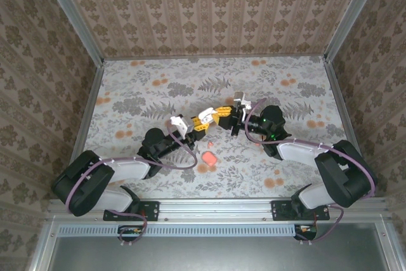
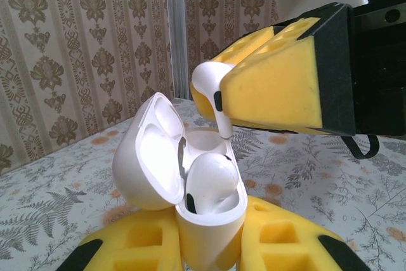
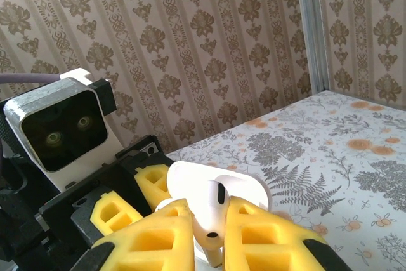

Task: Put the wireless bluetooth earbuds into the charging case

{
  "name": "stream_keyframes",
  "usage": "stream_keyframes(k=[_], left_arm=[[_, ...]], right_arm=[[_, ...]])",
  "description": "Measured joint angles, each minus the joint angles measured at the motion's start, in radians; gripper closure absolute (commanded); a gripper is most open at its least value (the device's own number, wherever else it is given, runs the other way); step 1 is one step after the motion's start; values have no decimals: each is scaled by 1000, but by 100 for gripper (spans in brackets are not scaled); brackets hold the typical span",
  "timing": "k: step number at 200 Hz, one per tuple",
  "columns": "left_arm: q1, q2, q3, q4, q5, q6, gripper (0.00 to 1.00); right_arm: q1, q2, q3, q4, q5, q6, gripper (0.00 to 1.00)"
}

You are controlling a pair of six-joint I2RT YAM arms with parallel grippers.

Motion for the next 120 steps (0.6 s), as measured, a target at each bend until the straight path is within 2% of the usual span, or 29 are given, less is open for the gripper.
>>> stream_keyframes(k=[120], left_arm=[[-6, -21, 5, -23, 7, -22, 88]], right_arm=[[-8, 31, -21, 68, 13, 4, 85]])
